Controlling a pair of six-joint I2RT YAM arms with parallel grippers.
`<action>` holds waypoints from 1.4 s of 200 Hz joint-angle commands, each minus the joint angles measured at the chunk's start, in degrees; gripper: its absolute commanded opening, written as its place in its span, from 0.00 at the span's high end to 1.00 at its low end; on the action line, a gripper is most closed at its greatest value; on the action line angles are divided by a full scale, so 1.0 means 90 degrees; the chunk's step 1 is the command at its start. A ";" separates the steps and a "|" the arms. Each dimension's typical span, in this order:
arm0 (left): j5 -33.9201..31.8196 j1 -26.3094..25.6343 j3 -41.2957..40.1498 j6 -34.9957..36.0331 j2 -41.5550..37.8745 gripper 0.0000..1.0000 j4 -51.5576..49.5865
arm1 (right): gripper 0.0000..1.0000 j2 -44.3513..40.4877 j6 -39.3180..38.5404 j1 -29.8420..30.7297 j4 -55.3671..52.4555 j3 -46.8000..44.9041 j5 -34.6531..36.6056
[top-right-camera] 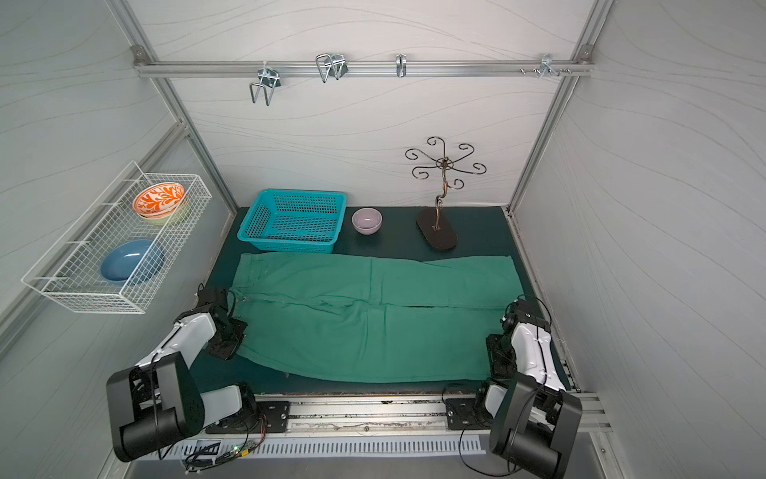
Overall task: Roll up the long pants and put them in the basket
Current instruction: Fold the long pant at the center of the board.
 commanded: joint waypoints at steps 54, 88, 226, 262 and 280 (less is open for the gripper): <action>0.0047 0.0032 0.0074 0.0050 0.0083 1.00 -0.0113 | 0.93 0.0554 -0.0089 0.0264 0.1242 -0.0073 -0.0236; 0.0014 0.0029 0.0301 -0.0030 0.0114 1.00 -0.0316 | 1.00 0.0562 -0.0525 0.0484 0.1046 0.0711 -0.0130; 0.0681 -0.0809 0.1132 -0.1032 0.0147 1.00 -0.0714 | 1.00 0.0907 -0.2321 0.1237 0.0985 0.2465 -0.0698; 0.0647 -0.1033 0.1418 -0.1051 -0.0126 1.00 -0.0986 | 1.00 0.0687 -0.2452 0.1133 0.1094 0.2479 -0.0870; 0.0428 -0.1239 0.1784 -0.0915 -0.0088 1.00 -0.1107 | 1.00 0.0818 -0.2516 0.1100 0.1126 0.2717 -0.1004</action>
